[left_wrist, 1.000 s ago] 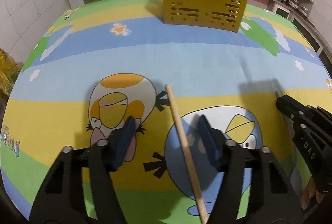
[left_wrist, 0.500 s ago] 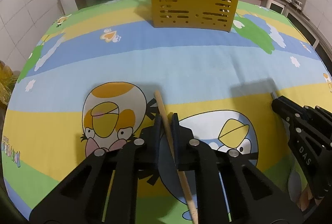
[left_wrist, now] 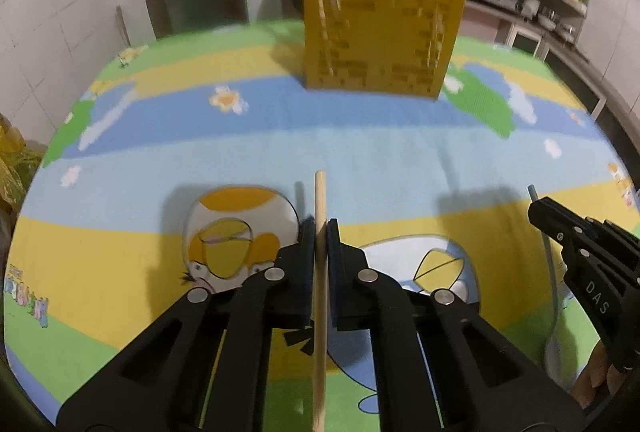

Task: Organize utensils
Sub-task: 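Lift the spoon and chopstick with both grippers and lower them into the caddy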

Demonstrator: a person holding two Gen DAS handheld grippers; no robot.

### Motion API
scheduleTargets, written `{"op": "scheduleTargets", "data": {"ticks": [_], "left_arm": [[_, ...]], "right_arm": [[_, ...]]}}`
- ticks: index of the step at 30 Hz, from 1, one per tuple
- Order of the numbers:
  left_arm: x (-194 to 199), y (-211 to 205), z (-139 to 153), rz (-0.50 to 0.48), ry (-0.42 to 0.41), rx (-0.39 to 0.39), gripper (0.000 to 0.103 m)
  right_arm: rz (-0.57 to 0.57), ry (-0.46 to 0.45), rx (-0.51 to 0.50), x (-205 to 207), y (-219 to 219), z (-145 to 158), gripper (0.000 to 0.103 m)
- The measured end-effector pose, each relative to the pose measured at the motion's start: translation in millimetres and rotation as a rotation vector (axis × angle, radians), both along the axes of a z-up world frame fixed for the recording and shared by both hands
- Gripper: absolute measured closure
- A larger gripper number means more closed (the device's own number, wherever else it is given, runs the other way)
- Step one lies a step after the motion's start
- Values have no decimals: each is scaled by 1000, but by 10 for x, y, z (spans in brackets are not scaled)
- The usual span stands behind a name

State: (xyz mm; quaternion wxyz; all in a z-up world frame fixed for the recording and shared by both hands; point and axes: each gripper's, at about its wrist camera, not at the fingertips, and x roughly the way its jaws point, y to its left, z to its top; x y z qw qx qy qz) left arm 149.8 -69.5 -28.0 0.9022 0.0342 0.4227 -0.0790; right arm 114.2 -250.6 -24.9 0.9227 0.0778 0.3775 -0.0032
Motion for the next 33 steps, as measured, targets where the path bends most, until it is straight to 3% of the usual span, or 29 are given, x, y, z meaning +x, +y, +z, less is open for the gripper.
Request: {"op": "scheduleTargets", "data": {"ticks": [10, 17, 26, 33], "left_arm": [[-387, 260, 619, 44, -242, -59, 98], [-708, 386, 871, 39, -371, -85, 98], [-892, 534, 975, 41, -425, -113, 98], [-789, 554, 1055, 44, -440, -120, 98]], "right_arm": [[-31, -259, -45, -434, 134, 502, 96], [-51, -344, -71, -648, 211, 615, 96], [-64, -402, -95, -825, 283, 756, 96], [-73, -432, -87, -782, 267, 869, 96]]}}
